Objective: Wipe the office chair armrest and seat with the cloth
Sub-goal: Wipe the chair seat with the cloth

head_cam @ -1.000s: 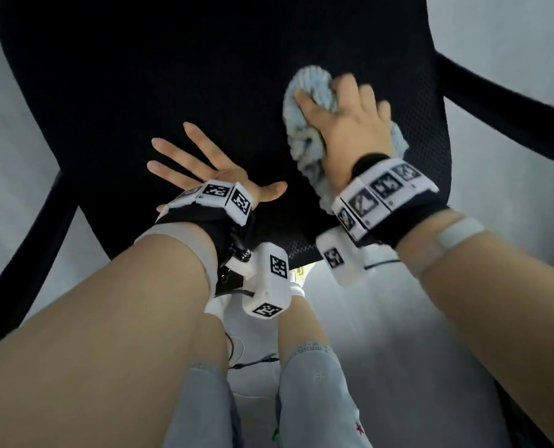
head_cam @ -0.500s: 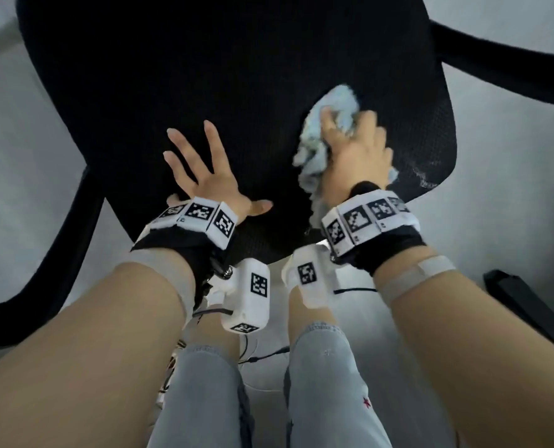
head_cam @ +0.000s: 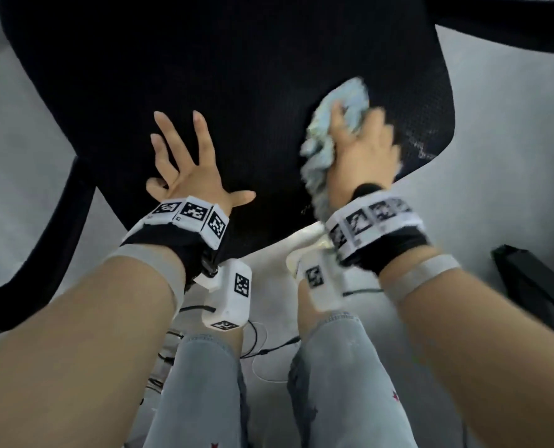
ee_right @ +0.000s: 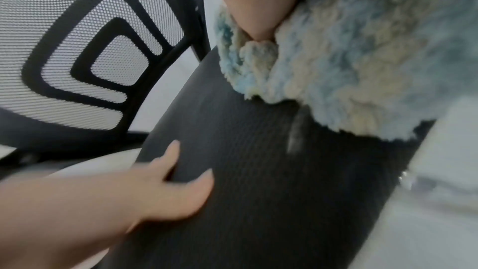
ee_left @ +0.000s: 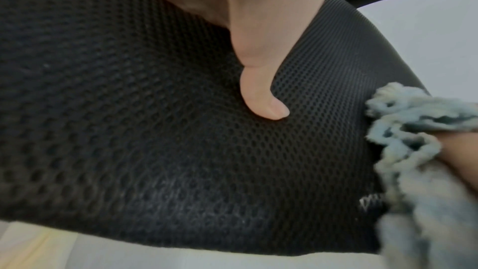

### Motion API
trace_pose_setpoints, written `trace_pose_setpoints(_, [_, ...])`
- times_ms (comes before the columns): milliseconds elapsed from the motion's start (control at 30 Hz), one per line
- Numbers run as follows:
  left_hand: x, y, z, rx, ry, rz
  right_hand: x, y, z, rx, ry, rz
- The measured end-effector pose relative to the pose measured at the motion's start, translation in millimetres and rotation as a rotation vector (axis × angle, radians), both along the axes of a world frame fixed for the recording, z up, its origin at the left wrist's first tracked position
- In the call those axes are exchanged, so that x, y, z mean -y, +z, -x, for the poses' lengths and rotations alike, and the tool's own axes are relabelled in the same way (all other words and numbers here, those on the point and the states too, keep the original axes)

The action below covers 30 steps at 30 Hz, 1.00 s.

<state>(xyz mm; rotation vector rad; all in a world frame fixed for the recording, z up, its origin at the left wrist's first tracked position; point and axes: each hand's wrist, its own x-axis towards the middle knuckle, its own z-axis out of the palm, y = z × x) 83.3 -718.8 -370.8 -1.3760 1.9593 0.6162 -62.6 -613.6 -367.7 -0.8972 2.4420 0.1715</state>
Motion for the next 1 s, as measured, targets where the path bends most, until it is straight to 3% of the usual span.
trace_pose_setpoints(100, [-4, 0, -3, -0.003, -0.005, 0.033, -15, -1, -53, 0.097, 0.358, 0.068])
trace_pose_setpoints(200, [-15, 0, -5, -0.006, 0.008, 0.073, -28, -1, -21, 0.122, 0.58, 0.064])
trace_pose_setpoints(233, [-17, 1, -5, -0.015, 0.026, 0.076, -34, -2, 0, 0.103, 0.541, 0.04])
trace_pose_setpoints(333, [-23, -1, -3, -0.087, 0.104, 0.055, -48, 4, 45, 0.022, 0.167, 0.144])
trace_pose_setpoints(400, [-25, -2, -2, -0.13, 0.141, 0.065, -48, 3, 41, -0.015, 0.091, 0.11])
trace_pose_setpoints(467, [-28, -3, -3, -0.152, 0.148, 0.085, -40, 2, 17, 0.009, 0.156, 0.073])
trace_pose_setpoints(600, [-26, -5, -7, -0.169, 0.146, 0.075, -48, -17, -51, 0.074, 0.562, 0.187])
trace_pose_setpoints(700, [-24, -5, -8, -0.167, 0.127, 0.065, -52, -19, -42, 0.142, 0.729, 0.21])
trace_pose_setpoints(767, [-24, -5, -8, -0.161, 0.125, 0.057, -52, -8, -5, 0.08, 0.631, 0.184])
trace_pose_setpoints(867, [-26, -4, -6, -0.165, 0.143, 0.044, -59, 1, 43, 0.069, 0.314, 0.095])
trace_pose_setpoints(1000, [-30, -5, -2, -0.178, 0.169, 0.059, -47, 1, 23, -0.034, 0.128, 0.049])
